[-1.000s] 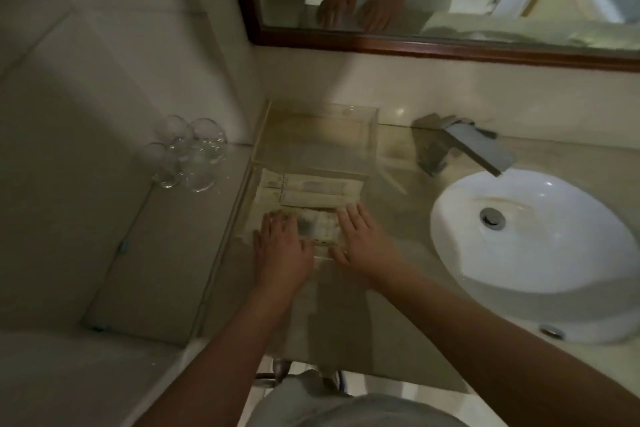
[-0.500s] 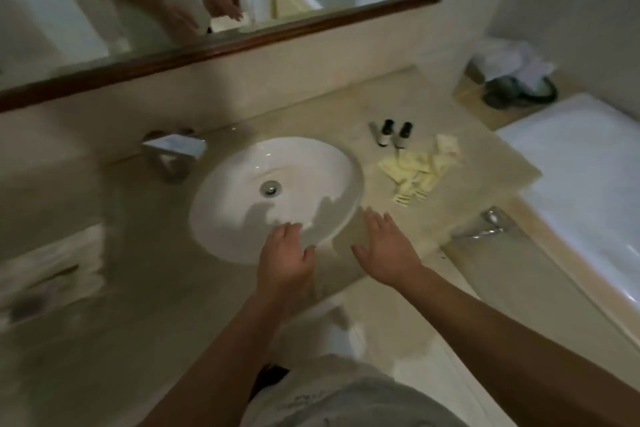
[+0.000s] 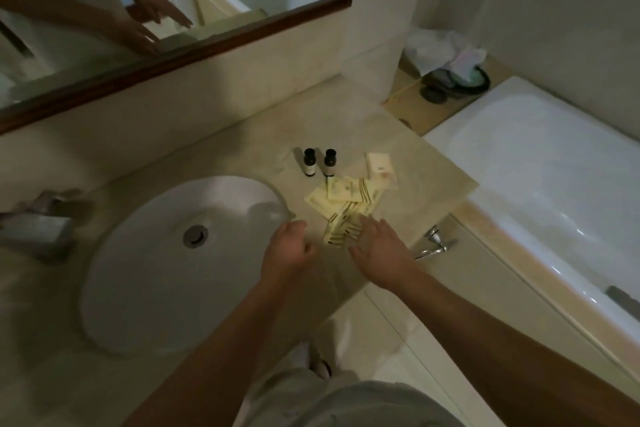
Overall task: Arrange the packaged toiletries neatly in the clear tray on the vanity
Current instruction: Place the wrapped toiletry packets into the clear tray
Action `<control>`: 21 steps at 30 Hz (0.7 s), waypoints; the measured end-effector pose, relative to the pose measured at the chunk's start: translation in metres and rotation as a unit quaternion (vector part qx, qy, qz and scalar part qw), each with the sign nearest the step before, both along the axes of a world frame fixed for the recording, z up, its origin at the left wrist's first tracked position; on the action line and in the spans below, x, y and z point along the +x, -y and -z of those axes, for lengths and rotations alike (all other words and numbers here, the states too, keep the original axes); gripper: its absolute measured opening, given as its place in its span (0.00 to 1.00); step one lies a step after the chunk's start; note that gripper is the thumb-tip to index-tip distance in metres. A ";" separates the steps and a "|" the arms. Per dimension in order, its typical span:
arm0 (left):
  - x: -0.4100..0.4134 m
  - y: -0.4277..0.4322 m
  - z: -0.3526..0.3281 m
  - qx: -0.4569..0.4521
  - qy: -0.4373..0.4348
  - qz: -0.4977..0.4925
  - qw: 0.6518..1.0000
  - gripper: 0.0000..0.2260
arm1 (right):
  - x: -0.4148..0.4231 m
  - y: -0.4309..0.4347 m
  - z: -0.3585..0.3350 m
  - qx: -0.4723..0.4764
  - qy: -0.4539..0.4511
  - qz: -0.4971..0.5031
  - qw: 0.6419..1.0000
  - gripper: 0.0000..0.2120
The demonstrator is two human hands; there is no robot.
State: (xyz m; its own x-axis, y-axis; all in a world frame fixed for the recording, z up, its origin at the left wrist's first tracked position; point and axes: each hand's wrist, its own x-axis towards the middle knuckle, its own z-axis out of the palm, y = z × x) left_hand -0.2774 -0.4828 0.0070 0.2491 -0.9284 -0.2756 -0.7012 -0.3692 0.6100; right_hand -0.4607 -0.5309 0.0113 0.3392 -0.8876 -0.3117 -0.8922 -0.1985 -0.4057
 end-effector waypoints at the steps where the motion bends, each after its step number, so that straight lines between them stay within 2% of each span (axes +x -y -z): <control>1: 0.000 0.013 0.003 0.010 -0.006 0.000 1.000 0.21 | 0.001 0.012 0.001 -0.005 -0.002 0.003 1.000 0.32; 6: -0.006 0.065 0.012 -0.008 -0.015 -0.025 1.000 0.09 | 0.000 0.070 0.007 -0.043 0.009 0.009 0.999 0.24; 11: -0.020 0.100 0.018 0.014 -0.005 -0.061 0.998 0.21 | -0.006 0.107 0.008 -0.083 0.004 -0.013 0.996 0.19; 14: -0.027 0.124 0.024 0.059 0.069 -0.048 0.995 0.26 | -0.007 0.139 0.012 -0.068 0.020 -0.029 0.997 0.17; 17: -0.032 0.136 0.026 0.109 0.138 -0.058 0.983 0.34 | -0.003 0.163 0.018 -0.066 0.020 -0.087 0.994 0.18; 21: -0.032 0.144 0.027 0.166 0.136 -0.112 0.970 0.35 | 0.007 0.185 0.029 -0.036 0.000 -0.168 0.985 0.22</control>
State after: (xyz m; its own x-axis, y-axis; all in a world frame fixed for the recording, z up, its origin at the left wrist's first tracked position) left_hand -0.3089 -0.6268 -0.0195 0.5395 -0.7136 -0.4470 -0.6988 -0.6756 0.2351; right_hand -0.4539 -0.7163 -0.0178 0.6172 -0.7453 -0.2521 -0.7716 -0.5105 -0.3794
